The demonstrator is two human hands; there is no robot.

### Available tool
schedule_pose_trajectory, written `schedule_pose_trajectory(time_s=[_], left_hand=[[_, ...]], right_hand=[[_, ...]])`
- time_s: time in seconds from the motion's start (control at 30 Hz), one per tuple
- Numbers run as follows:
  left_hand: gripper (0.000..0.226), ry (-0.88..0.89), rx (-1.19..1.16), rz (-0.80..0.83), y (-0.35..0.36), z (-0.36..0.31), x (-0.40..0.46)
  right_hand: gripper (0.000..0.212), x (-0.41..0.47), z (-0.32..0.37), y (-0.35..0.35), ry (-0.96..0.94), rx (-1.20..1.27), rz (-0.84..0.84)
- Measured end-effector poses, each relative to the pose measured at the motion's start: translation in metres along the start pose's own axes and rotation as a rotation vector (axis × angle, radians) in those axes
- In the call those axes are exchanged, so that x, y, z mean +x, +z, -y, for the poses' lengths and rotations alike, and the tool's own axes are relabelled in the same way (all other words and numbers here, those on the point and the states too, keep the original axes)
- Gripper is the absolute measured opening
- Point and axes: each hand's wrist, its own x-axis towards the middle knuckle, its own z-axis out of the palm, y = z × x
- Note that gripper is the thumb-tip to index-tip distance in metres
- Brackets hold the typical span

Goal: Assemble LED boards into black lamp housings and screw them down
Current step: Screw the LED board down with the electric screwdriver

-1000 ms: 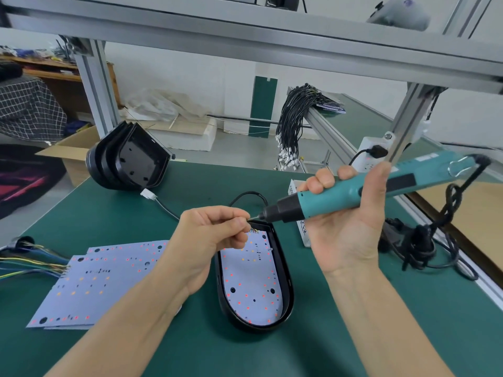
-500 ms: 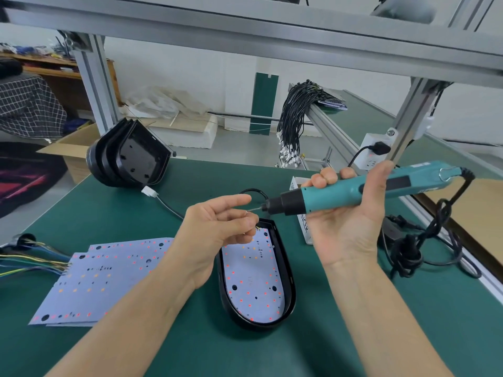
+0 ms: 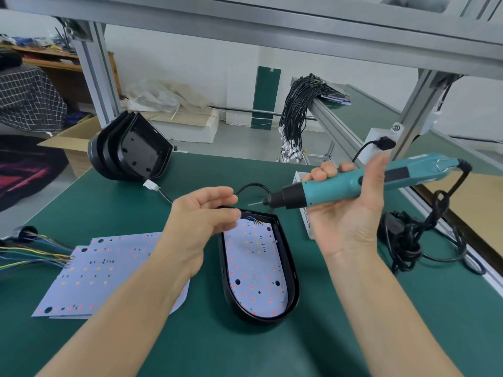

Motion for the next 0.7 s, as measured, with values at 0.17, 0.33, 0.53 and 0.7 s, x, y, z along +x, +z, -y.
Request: schedule_pose_trajectory(time_s=[0.17,0.33,0.53,0.7], left_hand=[[0.025,0.377,0.775,0.065,-0.001,0.0,-0.01],[0.011,0.504,1.343,0.501,0.031,0.008,-0.024],[0.012,0.409,1.577,0.541,0.068,0.03,-0.029],[0.023,0.485,1.662,0.492,0.075,0.036,-0.034]], right_hand=[[0.045,-0.003,0.013,-0.007,0.021,-0.011,0.002],[0.061,-0.005,0.028,-0.01,0.017,-0.047,0.014],[0.058,-0.012,0.039,-0.016,0.018,-0.099,0.028],[0.055,-0.015,0.046,-0.02,0.006,-0.084,0.002]])
